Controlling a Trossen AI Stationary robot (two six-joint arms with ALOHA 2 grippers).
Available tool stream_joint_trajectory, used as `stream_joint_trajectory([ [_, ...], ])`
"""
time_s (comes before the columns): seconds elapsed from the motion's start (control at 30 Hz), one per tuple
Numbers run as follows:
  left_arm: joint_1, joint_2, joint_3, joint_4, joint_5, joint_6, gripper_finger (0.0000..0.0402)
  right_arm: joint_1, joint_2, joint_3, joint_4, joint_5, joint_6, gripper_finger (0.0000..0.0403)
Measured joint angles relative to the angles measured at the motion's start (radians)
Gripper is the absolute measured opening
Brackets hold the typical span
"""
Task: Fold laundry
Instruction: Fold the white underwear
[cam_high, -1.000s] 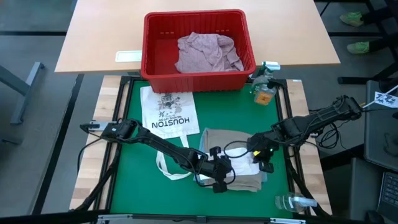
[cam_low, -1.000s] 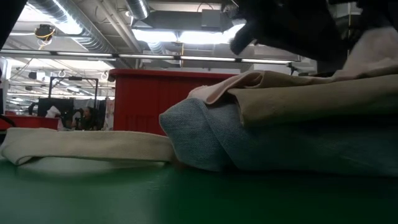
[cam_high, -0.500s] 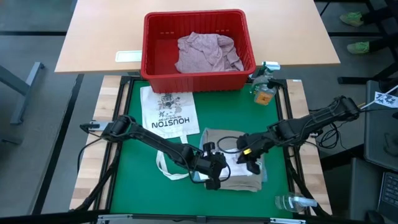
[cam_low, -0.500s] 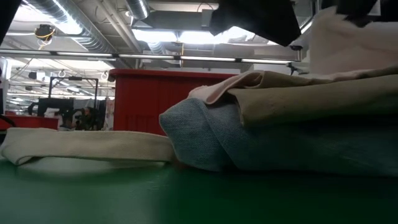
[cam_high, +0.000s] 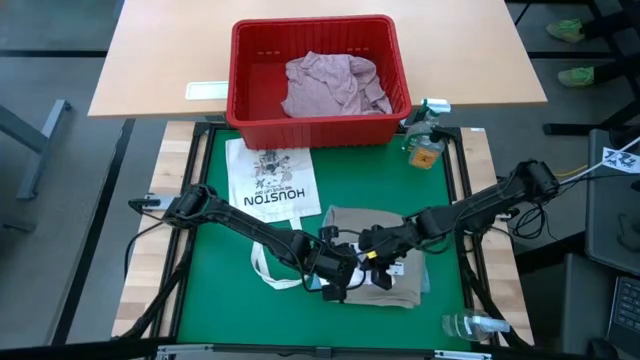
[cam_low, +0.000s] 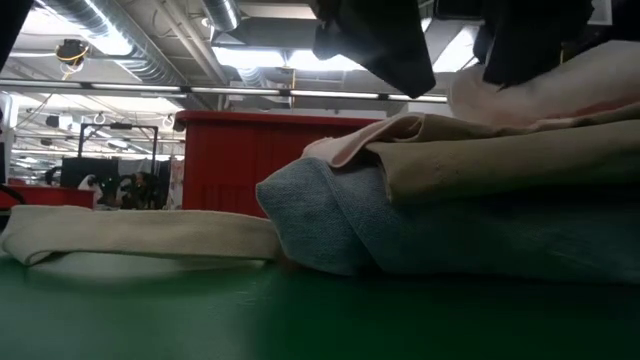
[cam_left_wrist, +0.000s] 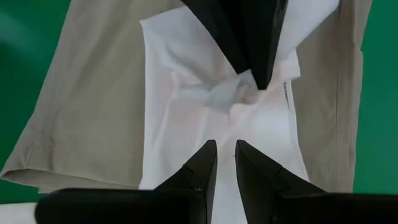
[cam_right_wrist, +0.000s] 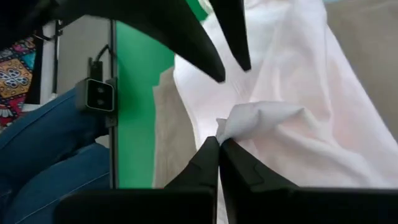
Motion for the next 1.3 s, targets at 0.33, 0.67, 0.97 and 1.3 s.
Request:
stream_joint_trajectory([
  [0.33, 0.000, 0.000, 0.000, -0.011, -0.002, 0.000, 0.0055, 0.000, 0.010, 0.000, 0.009, 0.096, -0.004, 0.0005],
  [0.67, 0.000, 0.000, 0.000, -0.011, -0.003, -0.001, 0.0055, -0.031, 0.010, 0.000, 0.010, 0.144, -0.014, 0.0086],
  [0.97, -0.002, 0.000, 0.000, -0.011, -0.004, -0.002, 0.0055, -0.139, 0.001, 0.000, -0.029, -0.020, -0.041, 0.0169],
  [1.3, -0.002, 0.000, 0.000, -0.011, -0.037, -0.002, 0.0055, -0.150, -0.138, 0.000, -0.148, 0.027, -0.131, 0.0174],
])
